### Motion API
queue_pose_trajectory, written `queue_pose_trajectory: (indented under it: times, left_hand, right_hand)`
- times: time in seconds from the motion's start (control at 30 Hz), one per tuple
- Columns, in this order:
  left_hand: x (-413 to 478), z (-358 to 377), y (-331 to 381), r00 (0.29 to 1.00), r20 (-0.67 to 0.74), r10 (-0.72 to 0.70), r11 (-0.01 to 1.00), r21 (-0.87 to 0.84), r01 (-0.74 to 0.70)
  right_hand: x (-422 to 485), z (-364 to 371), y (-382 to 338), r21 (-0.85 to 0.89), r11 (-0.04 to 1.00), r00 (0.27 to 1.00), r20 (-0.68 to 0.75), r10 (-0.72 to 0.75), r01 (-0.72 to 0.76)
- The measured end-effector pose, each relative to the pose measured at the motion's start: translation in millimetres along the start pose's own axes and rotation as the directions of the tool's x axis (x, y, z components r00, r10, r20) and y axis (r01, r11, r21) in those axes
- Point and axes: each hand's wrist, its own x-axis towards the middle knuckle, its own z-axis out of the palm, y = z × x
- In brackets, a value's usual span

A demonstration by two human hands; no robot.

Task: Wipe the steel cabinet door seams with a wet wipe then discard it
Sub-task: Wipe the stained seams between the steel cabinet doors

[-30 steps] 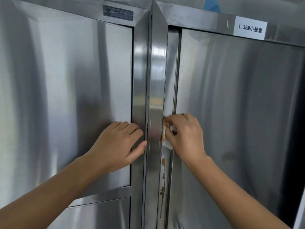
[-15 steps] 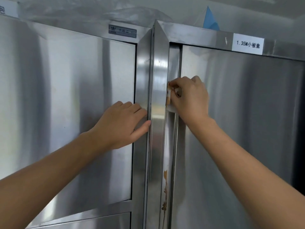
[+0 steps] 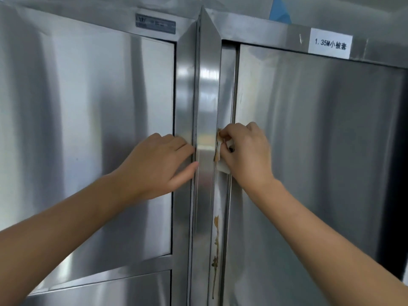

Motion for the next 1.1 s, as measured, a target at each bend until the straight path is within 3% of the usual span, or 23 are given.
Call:
queue_pose_trajectory:
  times: [0.33,0.5,0.77,0.97,1.1]
  left_hand:
    - [-64,46,45,0.986,0.161,0.048,0.999,-0.009,-0.047]
    - [-92,58,55,0.98,0.194,0.037,0.999,-0.043,-0.029]
    - [-102,61,62,0.982,0.189,-0.003,0.997,-0.075,0.018]
    - [-109,65,65,0.98,0.194,-0.039,0.991,-0.116,0.062]
    - [-115,69,70,0.978,0.207,-0.035,0.988,-0.138,0.064]
  right_hand:
    - [-120,1,-3,0.002,1.0,0.964,0.264,0.029,-0.03]
    - [-135,-6,-3,0.06,0.991,0.975,0.199,0.104,-0.118]
    - [-106,4,-10,-0.02,0.993,0.987,0.106,0.118,-0.117]
    - [-112,11,-11,-0.089,0.989,0.983,0.132,0.125,-0.114]
    - [-150,16,-11,-0.116,0.98,0.956,0.228,0.183,-0.16]
